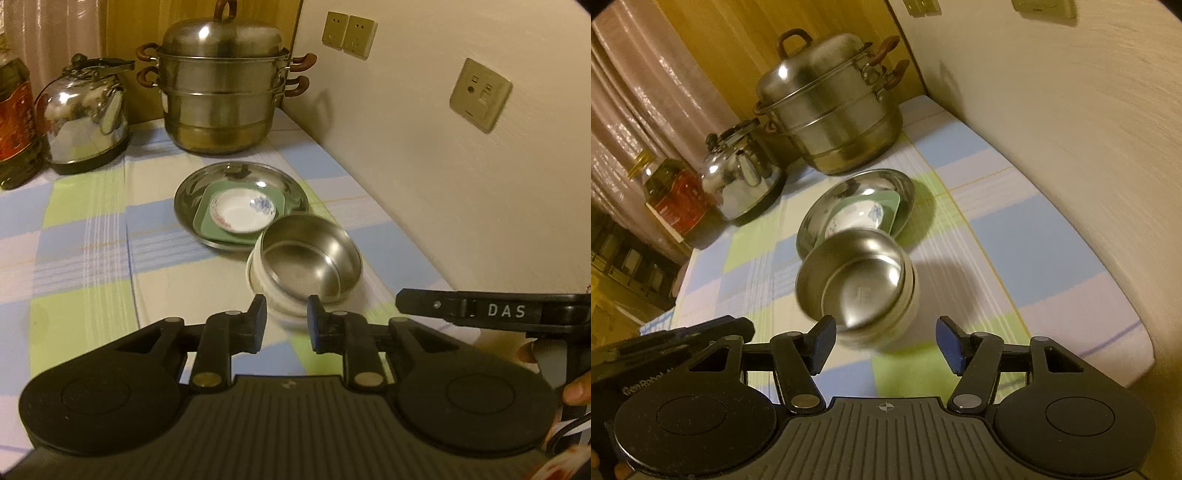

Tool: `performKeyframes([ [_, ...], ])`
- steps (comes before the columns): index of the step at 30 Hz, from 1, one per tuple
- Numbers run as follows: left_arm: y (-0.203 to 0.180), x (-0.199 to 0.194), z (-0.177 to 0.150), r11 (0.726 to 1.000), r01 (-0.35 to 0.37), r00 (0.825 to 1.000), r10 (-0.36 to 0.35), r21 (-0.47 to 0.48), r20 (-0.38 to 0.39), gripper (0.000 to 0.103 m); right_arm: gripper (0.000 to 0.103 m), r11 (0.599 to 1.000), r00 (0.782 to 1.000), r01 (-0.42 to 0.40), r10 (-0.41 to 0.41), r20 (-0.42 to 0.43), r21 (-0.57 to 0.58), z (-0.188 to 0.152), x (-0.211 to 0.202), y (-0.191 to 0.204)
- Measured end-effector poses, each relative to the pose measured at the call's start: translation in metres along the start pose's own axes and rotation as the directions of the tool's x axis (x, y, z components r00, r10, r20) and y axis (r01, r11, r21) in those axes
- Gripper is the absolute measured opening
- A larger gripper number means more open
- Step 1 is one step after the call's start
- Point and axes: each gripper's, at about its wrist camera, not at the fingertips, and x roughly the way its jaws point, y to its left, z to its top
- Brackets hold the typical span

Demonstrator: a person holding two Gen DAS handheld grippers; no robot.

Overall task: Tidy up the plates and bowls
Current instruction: 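Lift the open right gripper back away from the bowl stack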

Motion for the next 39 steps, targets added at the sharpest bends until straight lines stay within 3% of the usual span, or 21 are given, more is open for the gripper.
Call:
performKeyframes([
  [6,-0.002,-0.027,-0.032,1.0,-0.021,1.0,0.021,-0.003,-0.01,0.021,0.07,0.999,1.0,0.012,-0.011,0.008,-0.05,-0.033,-0.025,0.011],
  [20,-0.007,-0.068,-0.093,0.998,-0.067,0.996,0.067,0.002,-0.06,0.024,0.072,0.994,0.999,-0.011,0.007,-0.036,-0.108,-0.095,-0.053,0.023],
  [39,0.007,-0.068,-0.109,0.998,-0.013,0.992,0.021,0.064,-0.127,0.025,0.073,0.994,0.995,0.034,-0.044,-0.093,-0.105,-0.127,-0.046,0.046],
])
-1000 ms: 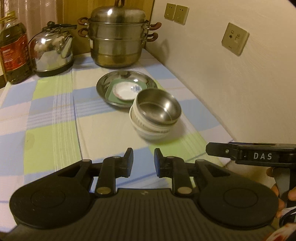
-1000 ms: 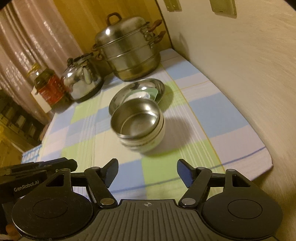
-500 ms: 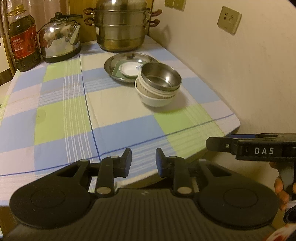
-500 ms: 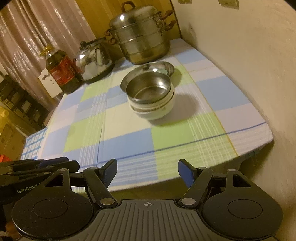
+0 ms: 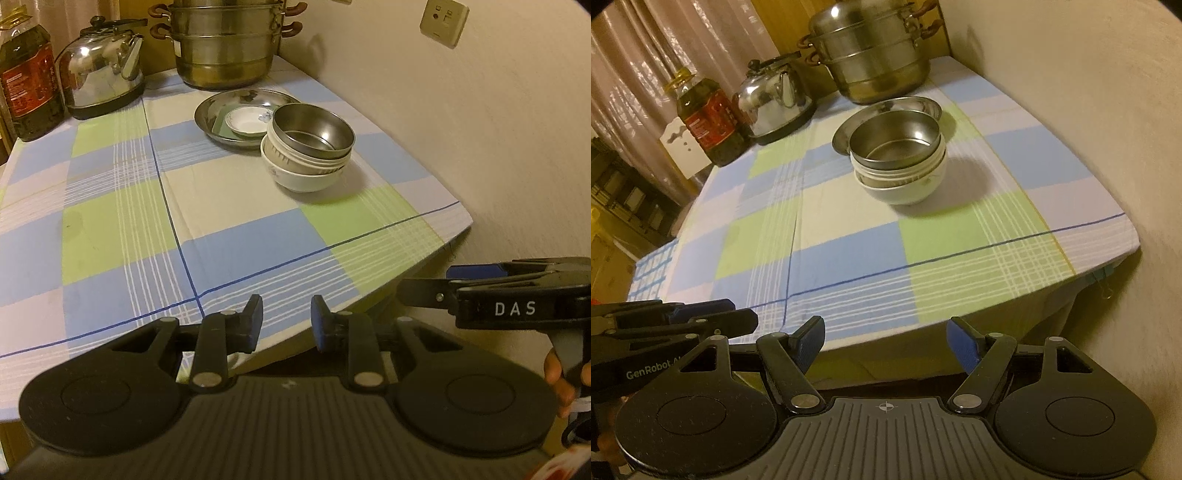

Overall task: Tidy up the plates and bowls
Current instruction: 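Lift the open right gripper back away from the bowl stack, then move the right gripper to the stack and close it on the rim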

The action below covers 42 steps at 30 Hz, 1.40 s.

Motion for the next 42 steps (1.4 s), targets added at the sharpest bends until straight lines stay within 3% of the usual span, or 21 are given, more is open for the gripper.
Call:
performKeyframes([
  [24,0.058,0.018,0.034,0.993,0.087,0.996,-0.087,0.077,0.002,0.025,0.073,0.987,0.995,0.088,-0.093,0.037,0.135,0.016,0.025,0.033],
  [35,0.052,0.048,0.072,0.99,0.125,0.991,-0.128,0.072,0.038,0.025,0.072,0.969,0.975,0.098,-0.139,0.172,0.226,0.045,0.03,-0.003],
  [42,0.036,0.071,0.108,0.993,0.115,0.99,-0.117,0.036,0.082,0.025,0.07,0.971,0.964,0.03,-0.091,0.249,0.239,0.081,0.043,-0.04],
])
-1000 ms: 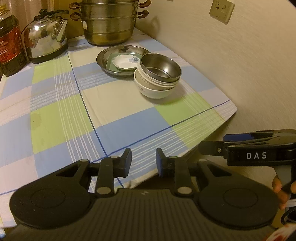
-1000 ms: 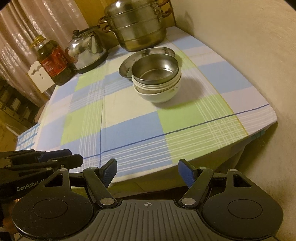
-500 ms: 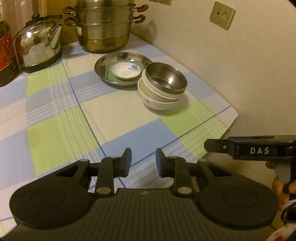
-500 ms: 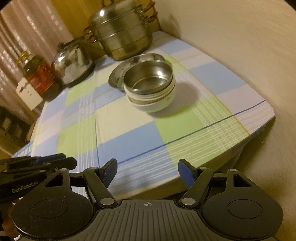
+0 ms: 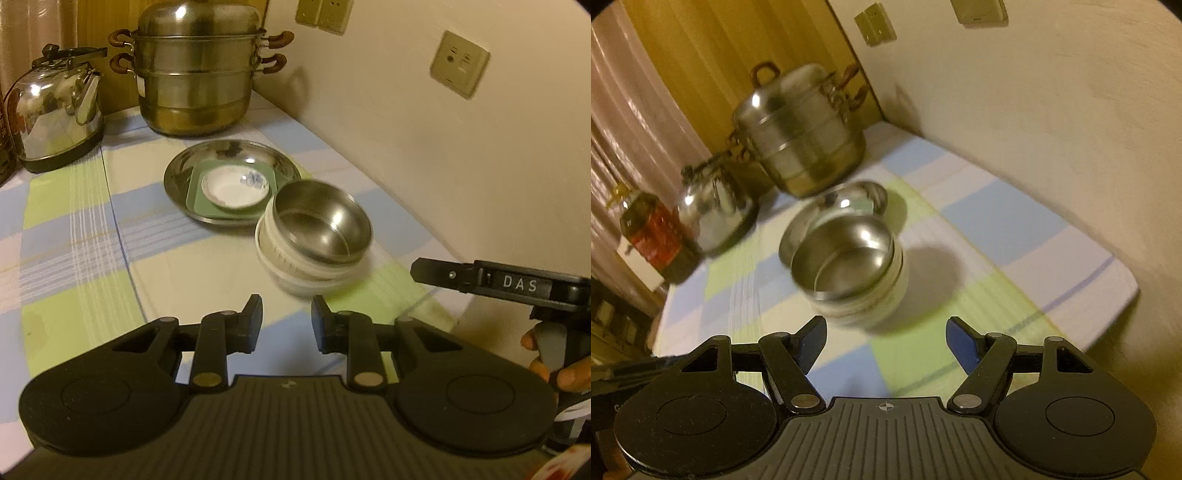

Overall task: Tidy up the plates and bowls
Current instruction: 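Move the right gripper to the stack and close it on the rim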

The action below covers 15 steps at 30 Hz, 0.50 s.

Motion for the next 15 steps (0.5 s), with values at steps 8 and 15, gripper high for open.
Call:
performKeyframes([
  [8,-0.011,0.04,0.034,0.997,-0.019,1.0,0.019,-0.08,-0.001,0.026,0.061,0.995,0.995,-0.095,0.094,-0.036,-0.035,0.041,0.048,-0.022],
  [15,-0.011,0.07,0.046,0.987,-0.079,0.997,0.077,-0.137,-0.019,0.026,0.053,0.984,0.985,-0.153,0.144,-0.099,-0.089,0.067,0.085,-0.032],
])
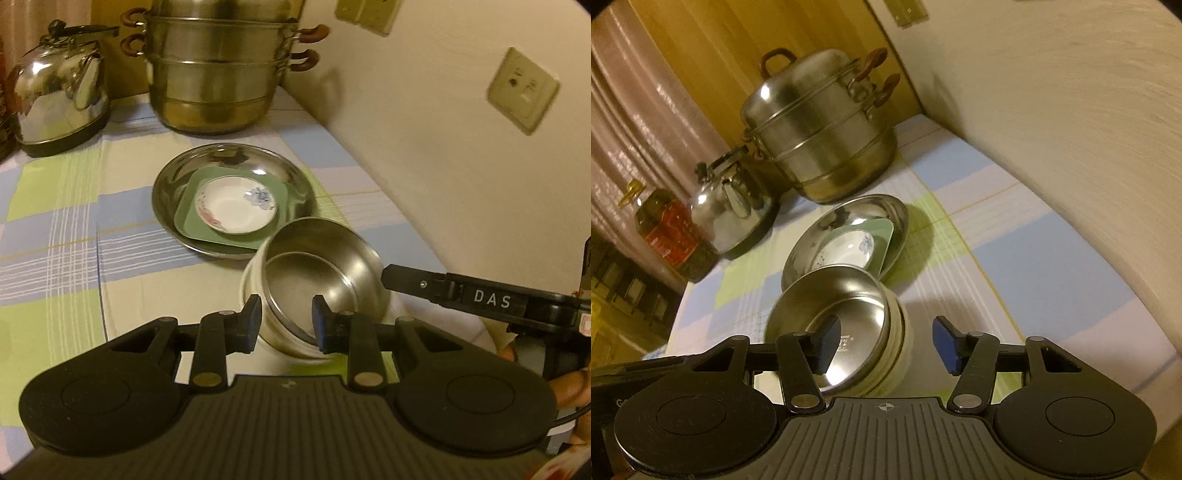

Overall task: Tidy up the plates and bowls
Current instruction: 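Move the right gripper to the stack and close it on the rim, then lift the bowl stack with the right gripper and carry it over the steel basin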

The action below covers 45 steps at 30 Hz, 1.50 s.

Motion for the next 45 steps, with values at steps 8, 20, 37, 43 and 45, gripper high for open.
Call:
performKeyframes([
  [8,0.004,0.02,0.004,0.997,-0.05,0.999,0.049,-0.058,-0.018,0.017,0.038,0.997,0.995,-0.07,0.067,-0.072,-0.039,0.017,0.034,-0.011],
  [20,0.012,0.026,0.008,0.99,-0.063,0.998,0.06,-0.123,-0.031,0.008,0.016,0.993,0.986,-0.109,0.101,-0.135,-0.053,0.033,0.056,-0.013],
  [37,0.012,0.032,0.011,0.985,-0.093,0.994,0.084,-0.148,-0.065,0.008,0.016,0.997,0.962,-0.076,0.078,-0.262,0.018,0.049,0.057,-0.007],
  [43,0.009,0.033,0.009,0.987,-0.103,0.994,0.096,-0.126,-0.058,0.01,0.016,0.996,0.966,-0.087,0.09,-0.242,0.021,0.043,0.055,-0.01],
  [45,0.012,0.032,0.01,0.985,-0.09,0.995,0.083,-0.148,-0.056,0.01,0.016,0.995,0.965,-0.087,0.095,-0.243,0.044,0.044,0.057,-0.013],
])
